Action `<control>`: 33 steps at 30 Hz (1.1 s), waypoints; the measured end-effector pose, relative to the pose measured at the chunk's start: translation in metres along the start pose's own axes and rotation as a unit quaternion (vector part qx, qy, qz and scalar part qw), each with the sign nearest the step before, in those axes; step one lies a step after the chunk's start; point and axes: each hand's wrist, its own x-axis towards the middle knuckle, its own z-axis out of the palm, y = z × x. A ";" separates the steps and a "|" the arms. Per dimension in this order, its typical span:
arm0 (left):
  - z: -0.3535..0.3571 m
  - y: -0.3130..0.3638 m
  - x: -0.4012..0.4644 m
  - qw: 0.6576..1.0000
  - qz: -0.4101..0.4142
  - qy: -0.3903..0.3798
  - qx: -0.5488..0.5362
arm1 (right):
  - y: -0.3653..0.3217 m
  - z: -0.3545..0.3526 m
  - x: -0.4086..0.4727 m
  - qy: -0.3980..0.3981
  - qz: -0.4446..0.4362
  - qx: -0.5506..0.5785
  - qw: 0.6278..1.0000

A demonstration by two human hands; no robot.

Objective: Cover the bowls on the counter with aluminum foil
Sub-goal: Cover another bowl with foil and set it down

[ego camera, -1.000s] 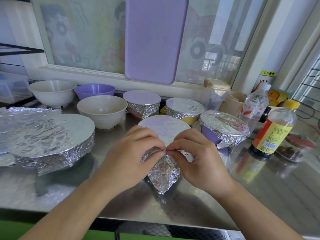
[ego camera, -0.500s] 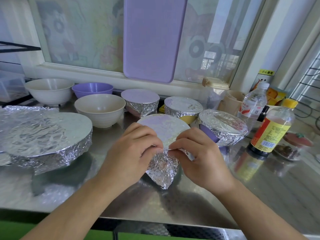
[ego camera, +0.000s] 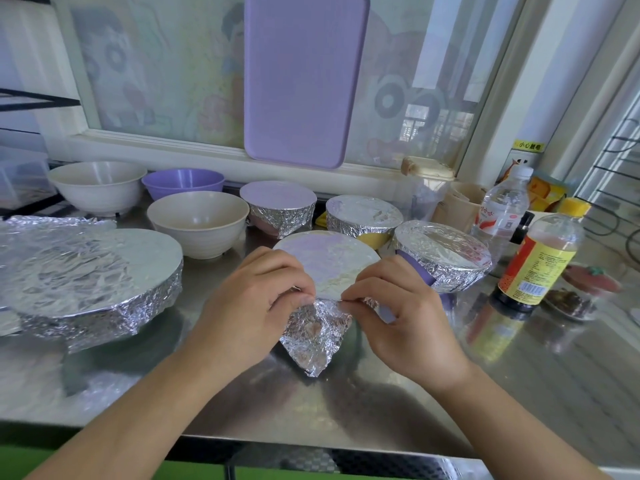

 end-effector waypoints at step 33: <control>0.006 0.004 -0.001 1.000 0.003 -0.012 -0.020 | -0.007 -0.006 0.006 -0.022 0.054 0.036 0.998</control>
